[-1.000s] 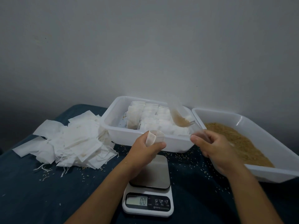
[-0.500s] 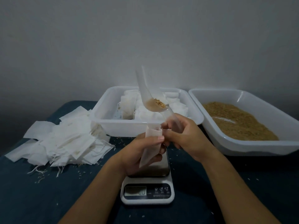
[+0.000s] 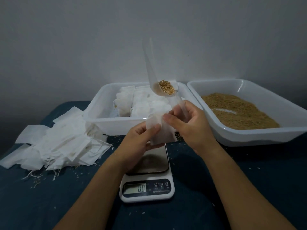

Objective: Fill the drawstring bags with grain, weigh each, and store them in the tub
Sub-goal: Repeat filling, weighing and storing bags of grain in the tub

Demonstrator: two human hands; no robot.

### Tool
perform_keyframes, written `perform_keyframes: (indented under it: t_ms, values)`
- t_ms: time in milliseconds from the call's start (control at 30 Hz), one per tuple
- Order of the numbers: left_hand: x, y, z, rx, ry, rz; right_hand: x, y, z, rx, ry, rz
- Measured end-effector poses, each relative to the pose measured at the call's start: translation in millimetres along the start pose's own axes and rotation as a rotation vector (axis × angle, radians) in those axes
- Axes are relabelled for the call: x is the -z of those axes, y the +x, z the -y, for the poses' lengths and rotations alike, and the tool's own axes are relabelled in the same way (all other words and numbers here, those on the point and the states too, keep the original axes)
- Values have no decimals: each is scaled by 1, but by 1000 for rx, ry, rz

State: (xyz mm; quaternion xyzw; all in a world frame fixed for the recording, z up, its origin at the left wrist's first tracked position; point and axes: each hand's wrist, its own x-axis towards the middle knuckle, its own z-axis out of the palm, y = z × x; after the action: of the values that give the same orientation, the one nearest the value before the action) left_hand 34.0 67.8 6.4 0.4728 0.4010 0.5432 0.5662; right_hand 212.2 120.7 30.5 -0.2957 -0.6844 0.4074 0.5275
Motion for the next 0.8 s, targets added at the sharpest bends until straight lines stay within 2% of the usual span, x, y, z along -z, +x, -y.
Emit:
perform_keyframes:
  t_ms: [200,300,400,533,800]
  values:
    - [-1,2,4,-138,146,-150,7,2,-13,-32,-40,-53]
    - [-2,3,4,-162,173,-196,6,0,-16,-81,-44,7]
    - [2,4,5,-130,209,-203,1,-3,-22,-107,-102,72]
    - [18,6,2,-128,323,-198,-7,-5,-28,-101,-107,22]
    - [51,-2,0,-187,571,-189,-24,-18,-31,-140,-135,58]
